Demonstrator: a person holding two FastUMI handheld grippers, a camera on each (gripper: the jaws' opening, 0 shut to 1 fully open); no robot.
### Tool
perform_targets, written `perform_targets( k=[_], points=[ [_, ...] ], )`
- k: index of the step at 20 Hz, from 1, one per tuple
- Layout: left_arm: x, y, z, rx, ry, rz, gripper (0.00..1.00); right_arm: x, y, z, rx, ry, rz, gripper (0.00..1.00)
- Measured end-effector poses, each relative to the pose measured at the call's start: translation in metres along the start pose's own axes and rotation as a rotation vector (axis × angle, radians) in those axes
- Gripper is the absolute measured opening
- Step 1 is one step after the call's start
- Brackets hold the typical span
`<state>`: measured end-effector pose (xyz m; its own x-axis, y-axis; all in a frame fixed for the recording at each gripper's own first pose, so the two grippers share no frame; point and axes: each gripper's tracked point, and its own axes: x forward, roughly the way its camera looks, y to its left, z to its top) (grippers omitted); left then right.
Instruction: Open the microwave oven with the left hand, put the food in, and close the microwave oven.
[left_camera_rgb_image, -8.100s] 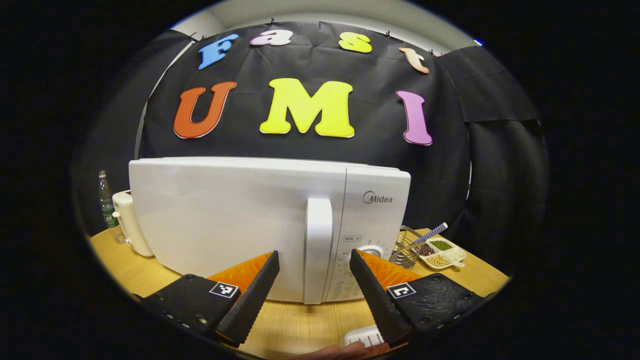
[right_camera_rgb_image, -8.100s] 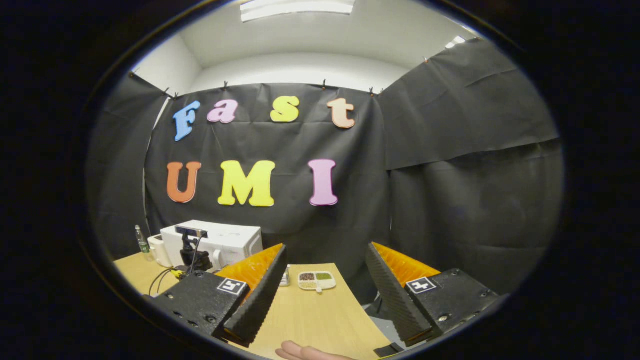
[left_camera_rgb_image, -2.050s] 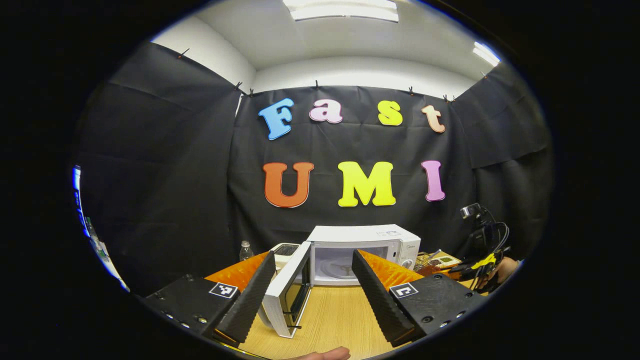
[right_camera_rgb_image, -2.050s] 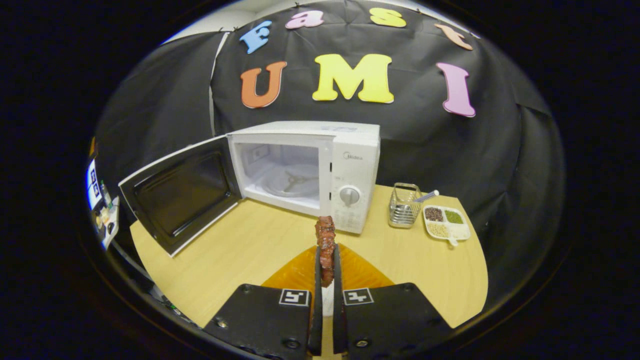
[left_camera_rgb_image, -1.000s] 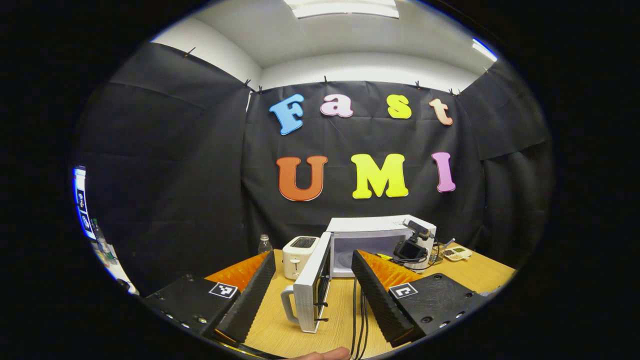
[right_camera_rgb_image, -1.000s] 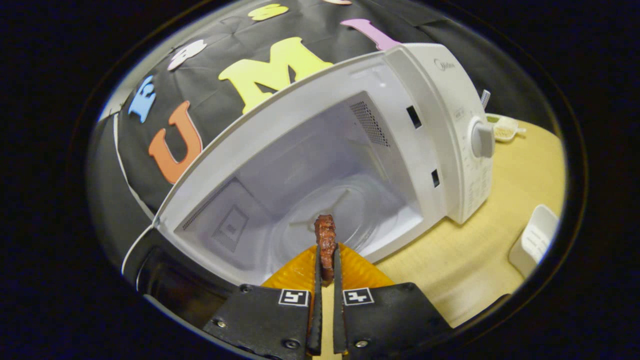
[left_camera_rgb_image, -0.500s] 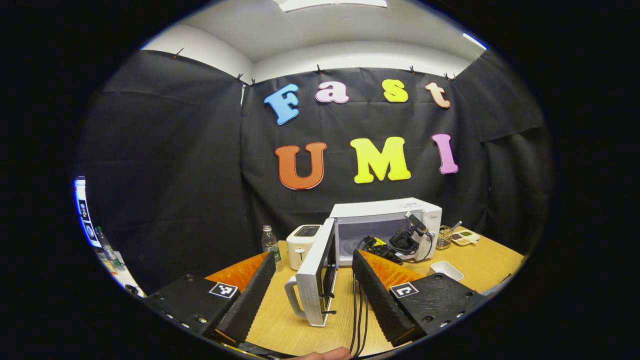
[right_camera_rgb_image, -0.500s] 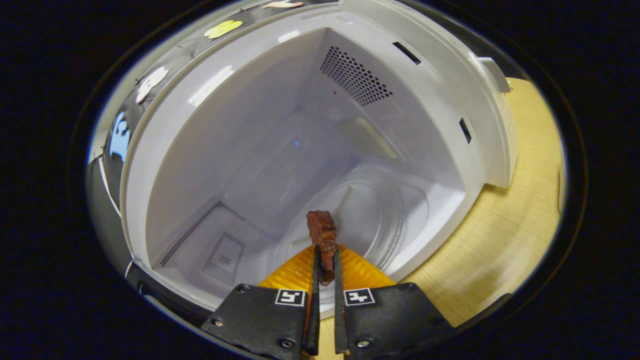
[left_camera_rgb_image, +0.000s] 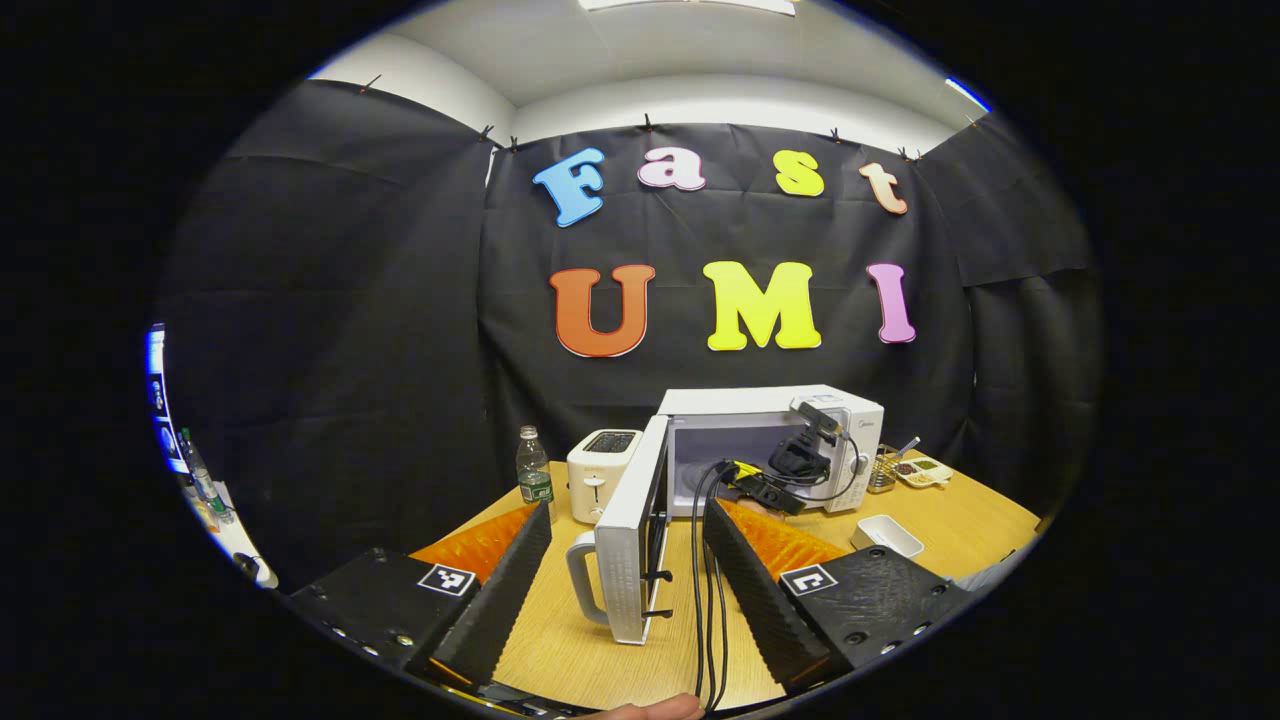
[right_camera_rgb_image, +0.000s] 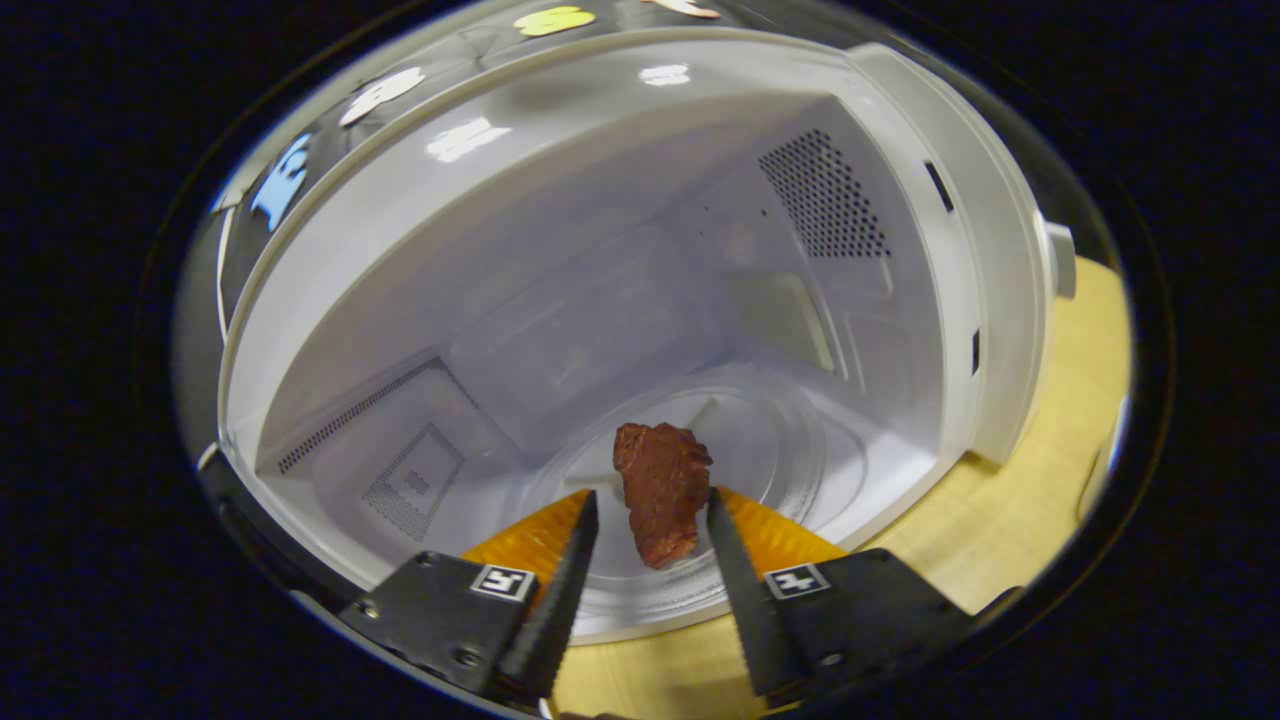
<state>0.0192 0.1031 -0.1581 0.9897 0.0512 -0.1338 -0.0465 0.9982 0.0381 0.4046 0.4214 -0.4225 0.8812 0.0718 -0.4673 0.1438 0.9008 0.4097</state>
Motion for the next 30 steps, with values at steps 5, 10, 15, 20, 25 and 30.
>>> perform_targets(
  k=[5,10,15,20,25,30],
  points=[
    [-0.007,0.032,-0.008,0.002,-0.002,0.067,0.95,-0.022,-0.001,-0.007,-0.132,0.052,0.049,0.89],
    [-0.014,0.053,-0.017,-0.018,-0.011,0.072,0.95,-0.079,-0.009,0.020,-0.194,0.039,0.152,0.95],
    [-0.009,0.079,-0.030,-0.021,0.010,0.147,0.85,-0.164,-0.029,0.086,-0.300,-0.064,0.238,0.95],
    [0.000,0.095,-0.029,-0.028,0.003,0.198,0.47,-0.257,-0.076,0.150,-0.418,-0.227,0.272,0.95],
    [0.018,0.104,-0.021,-0.072,-0.045,0.192,0.01,-0.348,-0.127,0.192,-0.466,-0.310,0.296,0.88],
    [0.042,0.086,-0.044,-0.084,-0.025,0.096,0.00,-0.409,-0.165,0.218,-0.487,-0.348,0.305,0.89]
  ],
)
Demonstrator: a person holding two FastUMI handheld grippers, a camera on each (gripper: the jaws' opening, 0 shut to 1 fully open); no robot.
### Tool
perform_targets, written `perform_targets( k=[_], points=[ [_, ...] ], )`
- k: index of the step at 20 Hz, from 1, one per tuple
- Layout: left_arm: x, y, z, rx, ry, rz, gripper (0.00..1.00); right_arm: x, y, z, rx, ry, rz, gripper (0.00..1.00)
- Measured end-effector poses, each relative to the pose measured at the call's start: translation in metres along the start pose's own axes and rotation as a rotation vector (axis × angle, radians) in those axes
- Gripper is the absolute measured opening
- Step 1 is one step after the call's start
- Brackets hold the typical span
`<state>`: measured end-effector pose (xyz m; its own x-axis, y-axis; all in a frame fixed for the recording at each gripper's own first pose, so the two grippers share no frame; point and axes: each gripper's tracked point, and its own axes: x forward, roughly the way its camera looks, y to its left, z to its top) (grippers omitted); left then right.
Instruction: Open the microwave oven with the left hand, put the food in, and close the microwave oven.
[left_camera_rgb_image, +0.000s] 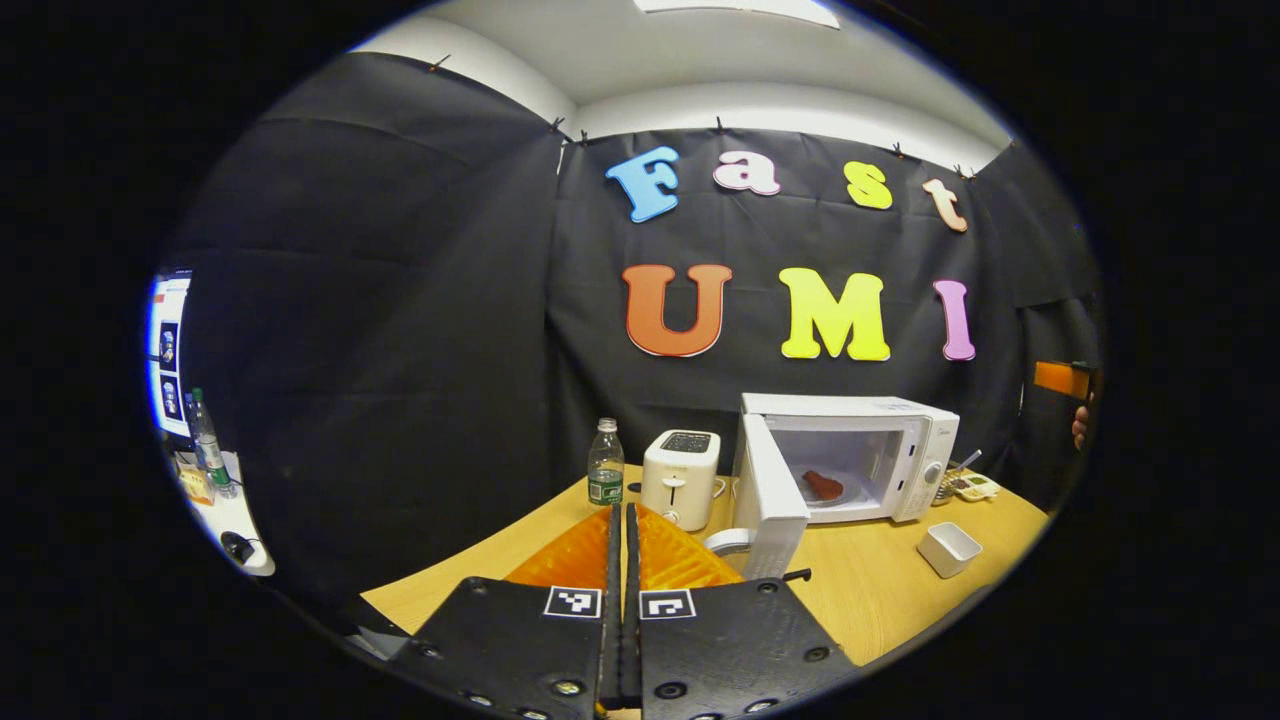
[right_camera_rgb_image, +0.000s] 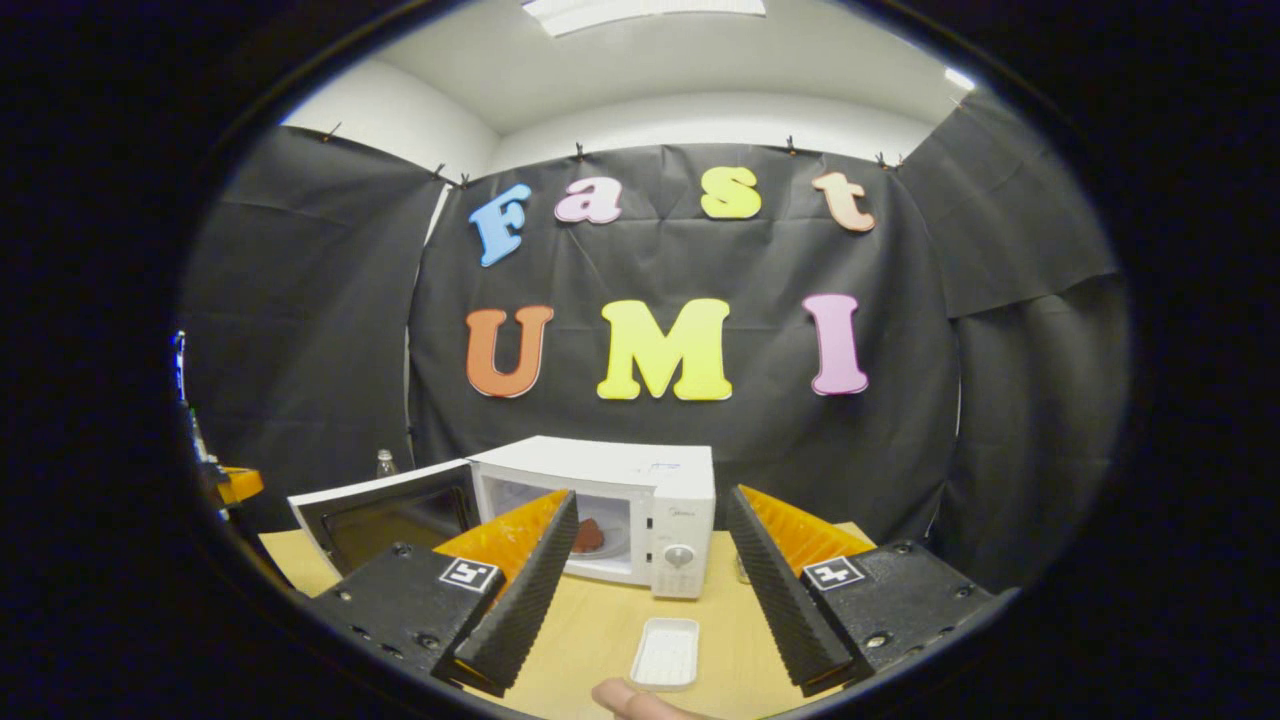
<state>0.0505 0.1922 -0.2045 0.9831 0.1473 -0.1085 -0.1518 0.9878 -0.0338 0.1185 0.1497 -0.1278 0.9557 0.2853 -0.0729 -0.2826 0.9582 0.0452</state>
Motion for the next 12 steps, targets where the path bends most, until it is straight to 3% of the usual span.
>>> perform_targets(
  k=[1,2,3,5,6,7,10,11,12],
  points=[
    [0.005,-0.005,-0.004,-0.005,-0.003,-0.026,0.00,-0.009,-0.004,0.002,-0.006,0.001,-0.003,0.89],
    [0.012,-0.006,-0.012,-0.010,0.011,-0.030,0.14,-0.014,-0.007,0.002,-0.013,0.003,-0.007,0.89],
    [0.018,-0.005,-0.021,-0.017,0.028,-0.031,0.00,-0.021,-0.010,0.001,-0.022,0.003,-0.008,0.89],
    [0.028,-0.012,-0.031,-0.046,0.029,-0.076,0.00,-0.033,-0.016,0.004,-0.043,-0.005,-0.007,0.89],
    [0.033,-0.010,-0.034,-0.055,0.030,-0.082,0.14,-0.038,-0.019,0.007,-0.050,-0.013,-0.008,0.89],
    [0.041,-0.008,-0.040,-0.054,0.031,-0.080,0.00,-0.045,-0.024,0.007,-0.052,-0.013,-0.015,0.89],
    [0.053,-0.009,-0.055,-0.043,0.057,-0.081,0.00,-0.060,-0.038,0.006,-0.040,-0.014,-0.032,0.91],
    [0.054,-0.014,-0.057,-0.030,0.055,-0.086,0.00,-0.063,-0.044,0.004,-0.040,-0.010,-0.038,0.97],
    [0.055,-0.018,-0.058,-0.018,0.057,-0.082,0.00,-0.064,-0.048,0.002,-0.041,-0.004,-0.043,0.91]
  ],
)
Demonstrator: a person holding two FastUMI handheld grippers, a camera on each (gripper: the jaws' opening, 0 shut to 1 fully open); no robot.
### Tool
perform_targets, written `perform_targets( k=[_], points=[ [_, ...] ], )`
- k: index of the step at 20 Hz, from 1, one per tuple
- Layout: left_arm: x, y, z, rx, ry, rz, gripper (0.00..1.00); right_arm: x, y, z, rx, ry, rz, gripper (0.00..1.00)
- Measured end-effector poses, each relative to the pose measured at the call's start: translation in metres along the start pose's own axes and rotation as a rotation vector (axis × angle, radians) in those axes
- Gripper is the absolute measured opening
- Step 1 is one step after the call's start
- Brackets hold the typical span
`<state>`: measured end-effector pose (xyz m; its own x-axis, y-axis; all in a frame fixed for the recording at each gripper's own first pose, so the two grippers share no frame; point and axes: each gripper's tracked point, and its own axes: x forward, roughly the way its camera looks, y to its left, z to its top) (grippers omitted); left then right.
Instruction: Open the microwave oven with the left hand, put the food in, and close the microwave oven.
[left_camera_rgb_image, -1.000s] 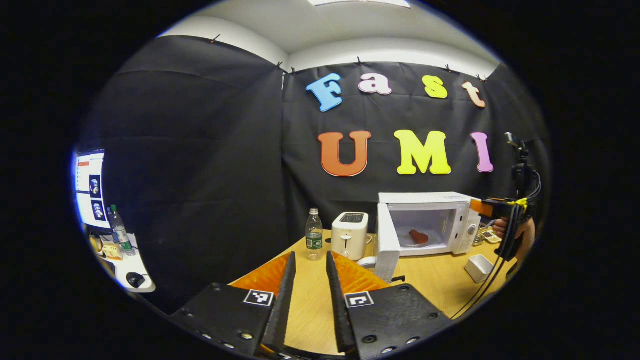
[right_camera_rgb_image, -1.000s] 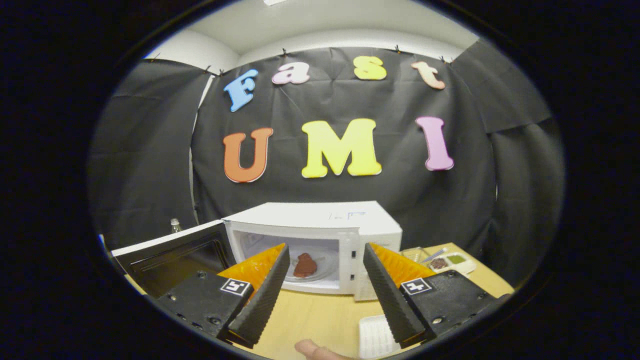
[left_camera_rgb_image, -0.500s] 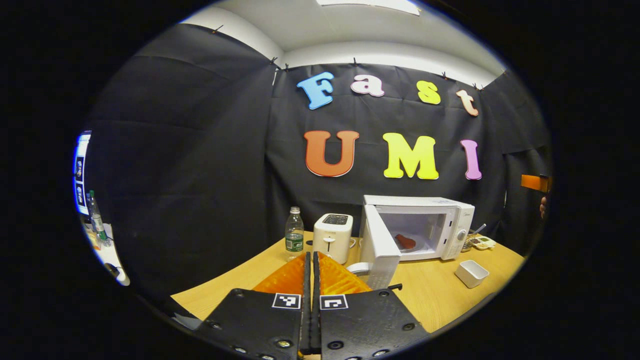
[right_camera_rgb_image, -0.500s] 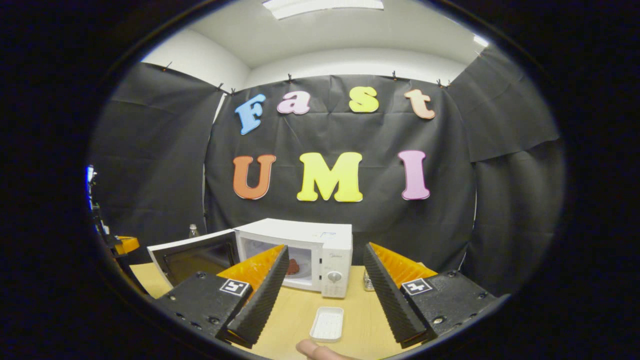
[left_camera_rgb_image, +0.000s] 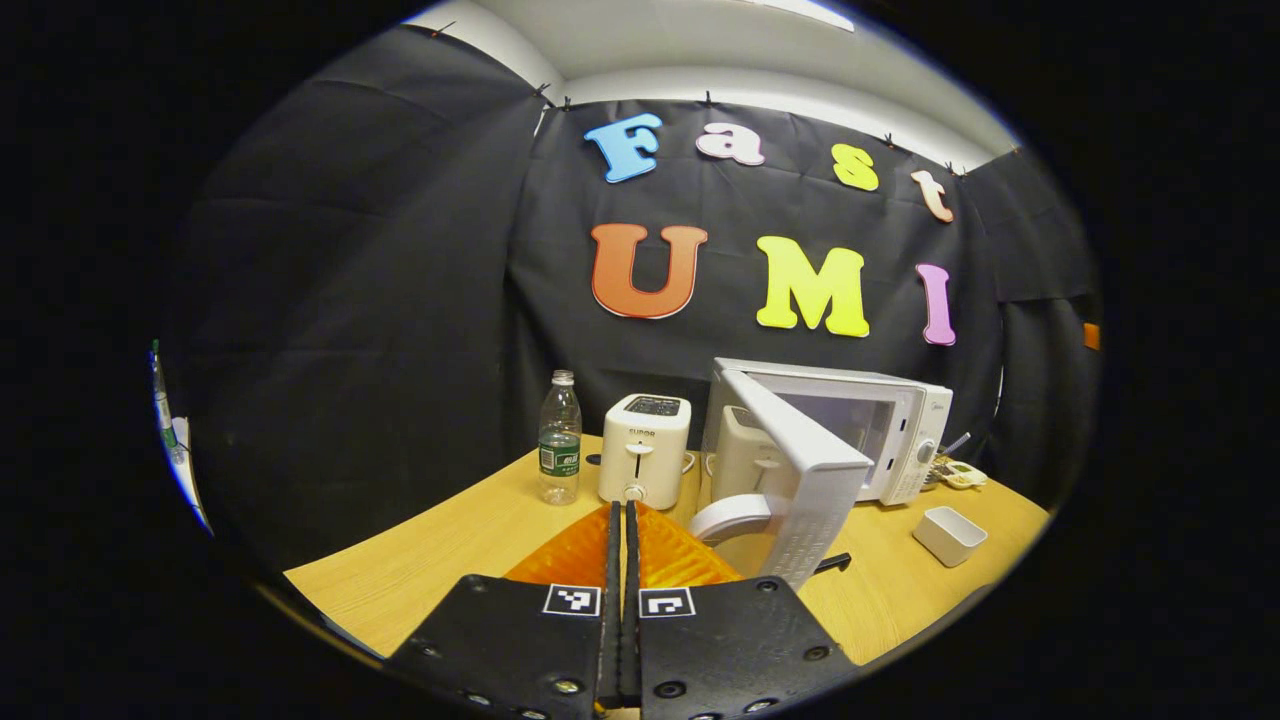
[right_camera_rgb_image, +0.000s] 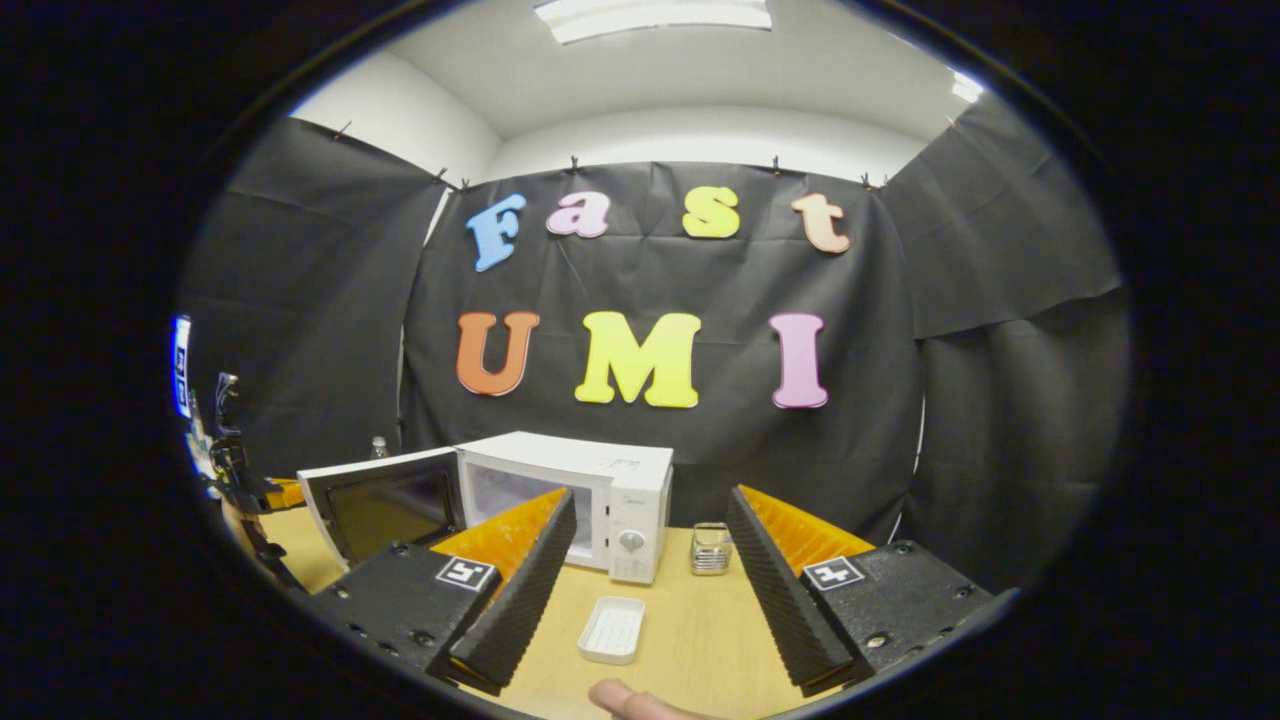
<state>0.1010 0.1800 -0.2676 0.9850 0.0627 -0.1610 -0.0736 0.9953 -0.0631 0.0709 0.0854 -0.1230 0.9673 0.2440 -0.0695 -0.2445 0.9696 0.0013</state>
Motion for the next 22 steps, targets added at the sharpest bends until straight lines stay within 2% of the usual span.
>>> perform_targets(
  k=[2,3,4,6,8,9,10,19,20,22],
  points=[
    [0.001,-0.004,-0.006,0.023,0.013,0.008,0.00,-0.002,-0.005,-0.003,0.007,0.013,0.003,0.92],
    [-0.002,-0.013,-0.005,0.018,0.009,-0.010,0.15,-0.004,-0.008,-0.003,0.020,0.014,0.005,0.92],
    [-0.005,-0.023,-0.004,0.007,0.004,-0.034,0.00,-0.007,-0.013,-0.002,0.033,0.011,0.003,0.92],
    [-0.005,-0.045,-0.008,-0.019,0.005,-0.078,0.00,-0.011,-0.026,0.000,0.037,0.008,-0.020,0.91],
    [-0.002,-0.067,-0.017,-0.001,0.022,-0.114,0.00,-0.017,-0.036,0.004,0.036,0.008,-0.040,0.91],
    [0.000,-0.078,-0.021,0.019,0.029,-0.131,0.14,-0.022,-0.039,0.009,0.037,0.000,-0.038,0.91],
    [0.003,-0.091,-0.024,0.035,0.035,-0.146,0.00,-0.025,-0.043,0.013,0.037,-0.010,-0.041,0.91],
    [0.031,-0.215,-0.035,0.089,0.039,-0.373,0.00,-0.059,-0.096,0.029,0.007,-0.083,-0.111,0.91],
    [0.037,-0.230,-0.041,0.089,0.055,-0.397,0.00,-0.060,-0.101,0.028,0.004,-0.084,-0.115,0.97],
    [0.050,-0.254,-0.044,0.102,0.057,-0.436,0.00,-0.062,-0.111,0.024,0.002,-0.085,-0.127,0.97]
  ],
)
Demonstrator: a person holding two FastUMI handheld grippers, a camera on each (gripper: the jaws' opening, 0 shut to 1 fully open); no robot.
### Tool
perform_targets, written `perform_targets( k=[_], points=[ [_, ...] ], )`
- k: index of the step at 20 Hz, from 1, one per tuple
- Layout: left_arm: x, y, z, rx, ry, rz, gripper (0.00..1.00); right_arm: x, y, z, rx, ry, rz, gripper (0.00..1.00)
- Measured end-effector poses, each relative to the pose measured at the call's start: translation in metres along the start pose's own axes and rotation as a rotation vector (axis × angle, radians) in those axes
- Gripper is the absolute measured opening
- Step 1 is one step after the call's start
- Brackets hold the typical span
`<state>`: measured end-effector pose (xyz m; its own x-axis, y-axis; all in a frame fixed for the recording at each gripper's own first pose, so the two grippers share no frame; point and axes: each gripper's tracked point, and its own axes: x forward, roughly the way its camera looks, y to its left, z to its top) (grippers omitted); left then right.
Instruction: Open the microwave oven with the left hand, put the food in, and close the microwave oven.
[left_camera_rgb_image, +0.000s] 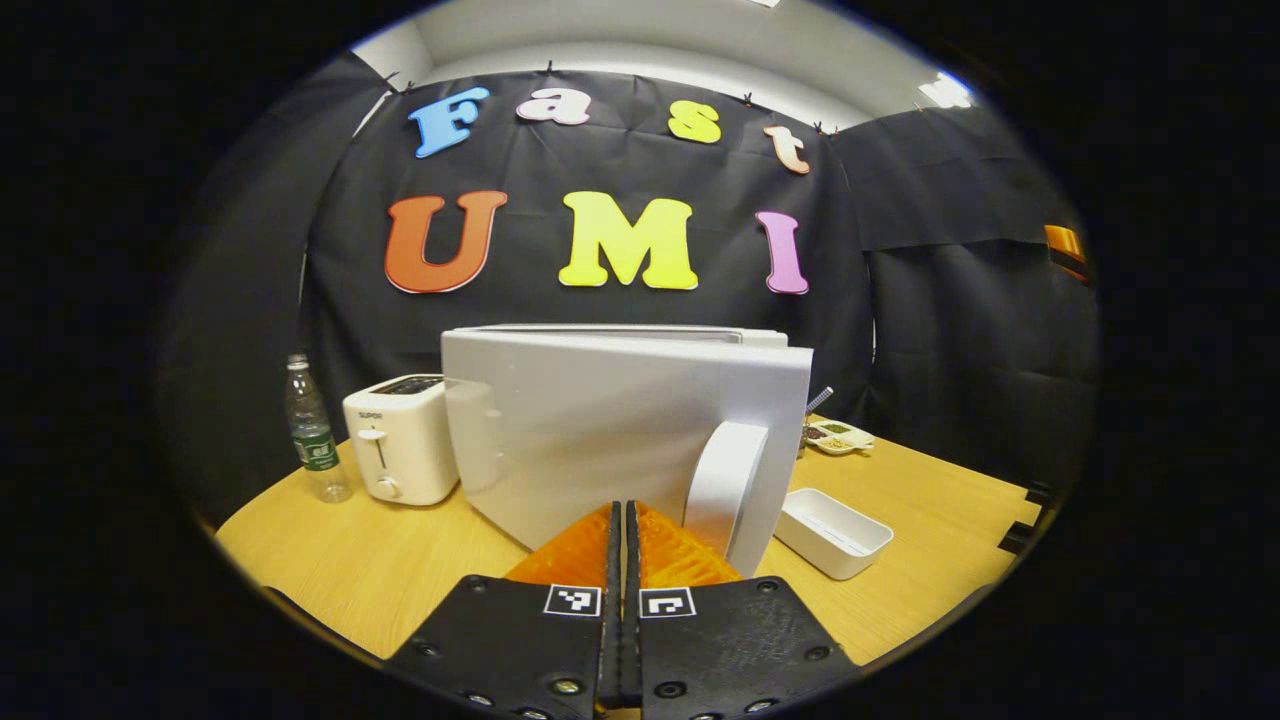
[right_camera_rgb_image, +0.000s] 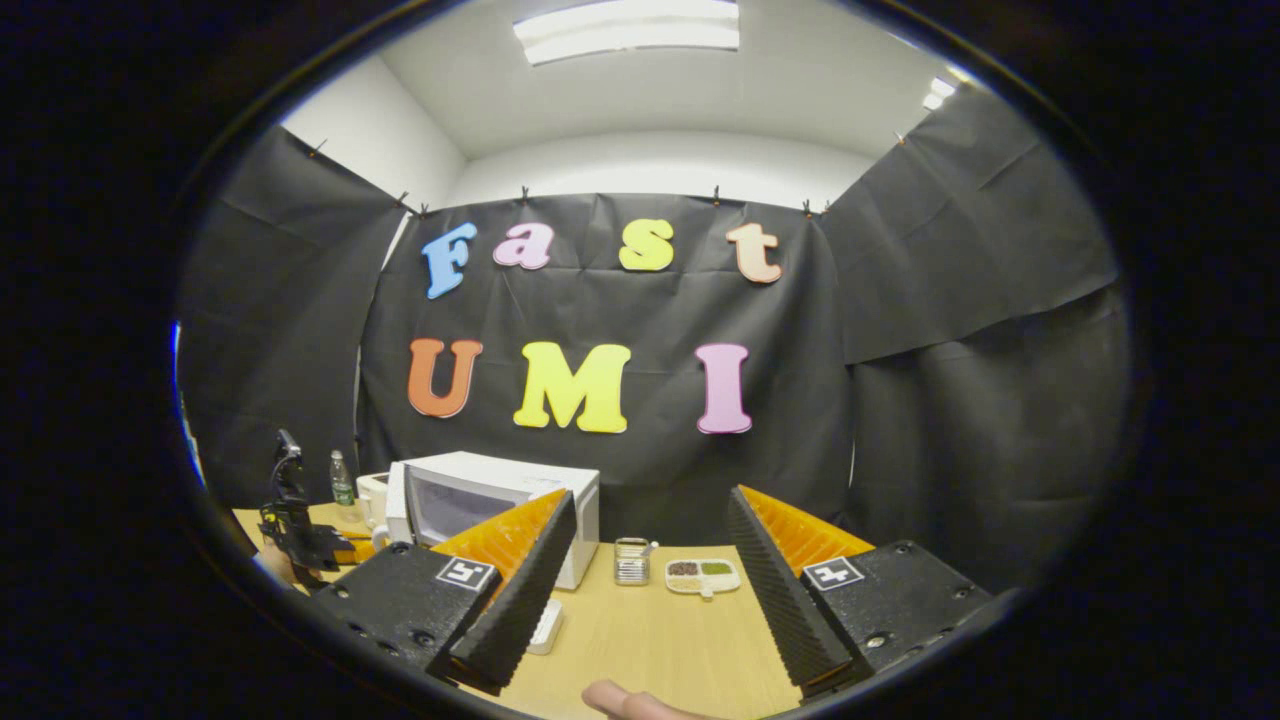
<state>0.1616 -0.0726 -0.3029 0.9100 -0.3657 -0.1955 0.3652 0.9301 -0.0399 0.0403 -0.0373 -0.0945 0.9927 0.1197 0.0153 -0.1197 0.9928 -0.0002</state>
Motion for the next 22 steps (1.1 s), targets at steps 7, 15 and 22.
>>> perform_targets(
  k=[7,15,22],
  points=[
    [0.072,-0.027,0.006,-0.015,-0.022,-0.049,0.00,0.004,-0.025,-0.015,0.013,0.019,-0.032,0.91],
    [0.134,-0.051,0.013,0.007,-0.022,-0.067,0.00,0.008,-0.037,-0.022,0.018,0.027,-0.049,0.91],
    [0.186,-0.057,0.023,0.023,-0.009,-0.016,0.00,0.005,-0.034,-0.026,0.030,0.041,-0.046,0.92]
  ],
)
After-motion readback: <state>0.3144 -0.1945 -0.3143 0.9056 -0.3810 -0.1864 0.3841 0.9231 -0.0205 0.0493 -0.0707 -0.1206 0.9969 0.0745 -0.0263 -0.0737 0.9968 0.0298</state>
